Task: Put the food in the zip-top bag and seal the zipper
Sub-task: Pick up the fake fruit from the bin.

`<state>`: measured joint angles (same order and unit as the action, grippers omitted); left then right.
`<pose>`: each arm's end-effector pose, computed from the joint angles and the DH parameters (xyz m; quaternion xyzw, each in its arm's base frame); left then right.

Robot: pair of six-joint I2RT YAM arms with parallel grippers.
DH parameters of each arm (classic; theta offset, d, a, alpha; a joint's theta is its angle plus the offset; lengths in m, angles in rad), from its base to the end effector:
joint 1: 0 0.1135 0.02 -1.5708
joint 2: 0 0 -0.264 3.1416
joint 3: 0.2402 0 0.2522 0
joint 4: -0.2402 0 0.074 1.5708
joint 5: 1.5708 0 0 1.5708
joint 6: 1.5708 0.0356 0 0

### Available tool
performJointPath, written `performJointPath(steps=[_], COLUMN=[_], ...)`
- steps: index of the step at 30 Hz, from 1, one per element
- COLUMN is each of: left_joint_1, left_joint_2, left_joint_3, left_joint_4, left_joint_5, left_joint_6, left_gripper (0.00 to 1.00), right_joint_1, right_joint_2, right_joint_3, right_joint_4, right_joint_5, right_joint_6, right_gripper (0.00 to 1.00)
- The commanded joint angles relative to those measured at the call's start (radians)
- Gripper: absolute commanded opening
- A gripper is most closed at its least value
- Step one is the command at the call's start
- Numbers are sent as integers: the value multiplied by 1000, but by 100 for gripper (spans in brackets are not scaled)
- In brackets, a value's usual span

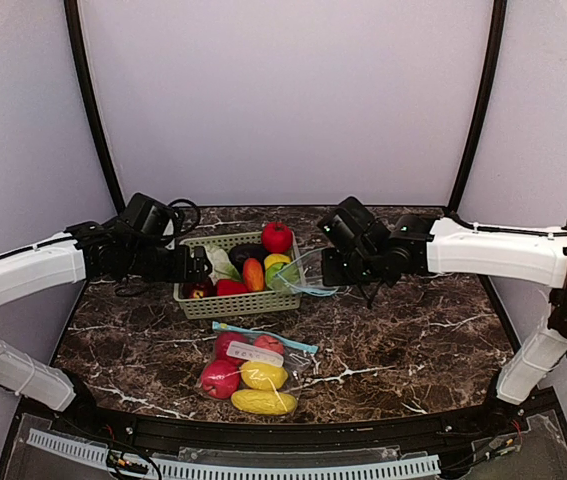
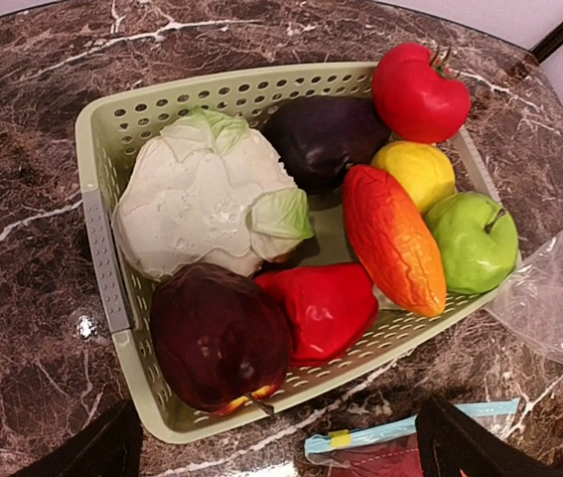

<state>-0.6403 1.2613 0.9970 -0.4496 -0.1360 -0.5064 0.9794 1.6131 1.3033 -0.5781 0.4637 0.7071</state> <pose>0.2229 -0.1600 0.2873 0.0326 0.9074 -0.1729 0.3817 0.2081 0.2813 0.2776 -0.0482 0.9190 0.0994 0.3784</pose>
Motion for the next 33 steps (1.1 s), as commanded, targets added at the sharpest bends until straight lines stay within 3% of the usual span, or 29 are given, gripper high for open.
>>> performJointPath(steps=[1,7,12,27,33], left_joint_1=[22,30,31,31,31], left_joint_2=[51,138,180,315,310], left_joint_3=[-13,-7,-15,16,13], left_joint_4=[-31,47,95,54,52], left_joint_5=[-48,-15,-17,-101,-111], left_joint_6=[-7,-11,-13,34,43], left_gripper=[98,97,85,83,67], right_joint_1=[-7,-7,-6,-7,-7], right_joint_2=[24,30,28,39,41], right_joint_3=[38,50,42,46,45], right_joint_4=[-3,-4,0,8,8], right_joint_5=[-15,-19,-21,-32,-31], right_joint_6=[-17,-28,-26,-30,-29], right_gripper=[0,0,0,0,0])
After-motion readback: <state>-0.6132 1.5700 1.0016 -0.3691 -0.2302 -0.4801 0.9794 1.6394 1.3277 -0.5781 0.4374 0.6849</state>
